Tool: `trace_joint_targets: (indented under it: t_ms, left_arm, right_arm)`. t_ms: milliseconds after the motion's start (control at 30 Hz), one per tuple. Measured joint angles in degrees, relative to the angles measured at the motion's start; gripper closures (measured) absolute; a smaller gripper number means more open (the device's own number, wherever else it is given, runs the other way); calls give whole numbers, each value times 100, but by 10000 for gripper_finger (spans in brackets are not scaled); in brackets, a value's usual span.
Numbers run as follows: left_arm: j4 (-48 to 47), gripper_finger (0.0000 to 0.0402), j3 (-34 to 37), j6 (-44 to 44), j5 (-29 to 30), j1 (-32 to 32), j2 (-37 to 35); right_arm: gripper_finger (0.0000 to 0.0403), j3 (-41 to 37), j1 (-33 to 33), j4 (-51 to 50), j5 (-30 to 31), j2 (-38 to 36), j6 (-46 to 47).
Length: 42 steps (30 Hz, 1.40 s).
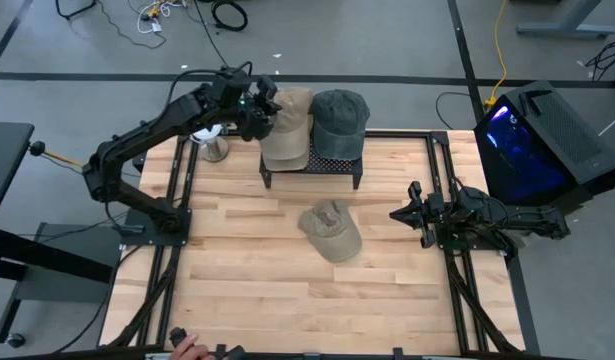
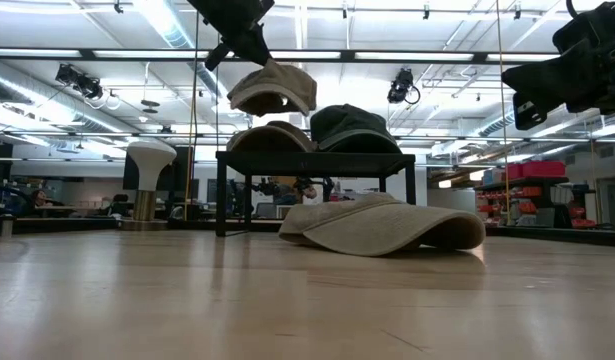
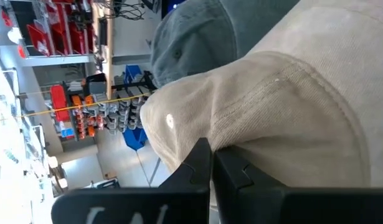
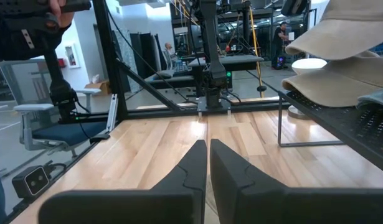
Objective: Pick & Place hat
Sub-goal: Stack the left brown cap on the other brown cap on the shelf
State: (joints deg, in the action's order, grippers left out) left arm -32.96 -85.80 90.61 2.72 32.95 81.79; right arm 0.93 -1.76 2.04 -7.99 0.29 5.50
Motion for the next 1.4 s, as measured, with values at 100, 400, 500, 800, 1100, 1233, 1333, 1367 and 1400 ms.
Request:
trace_joint_targets:
  t_ms: [100,400,500,800,1100,1233,1333,1367,1400]
  left_arm:
    - [0,400,2,2,13,0,40]
    - [-22,400,2,-20,11,-9,49]
    - [-23,400,2,-20,20,-44,33]
    - [38,400,4,0,46,-70,-195]
    - [254,400,2,9,14,-48,-356]
    - [247,400,2,13,0,-33,-399]
    - [262,400,2,13,6,-26,-443]
    - [267,400,2,11,0,-26,-456]
    - [261,400,2,13,-13,-26,-460]
  right_arm:
    - [378,0,-1,1,1,-1,-1]
    - [378,0,0,0,2,-2,0]
    - [378,0,-2,0,2,0,0]
    - [378,0,0,0,0,0,0]
    - [378,0,-1,0,0,0,-1]
    - [378,0,0,0,0,-1,0]
    - [378,0,0,0,0,-2,-2]
    - [378,0,-2,0,0,-2,-2]
    - [378,0,0,0,0,-1,-1]
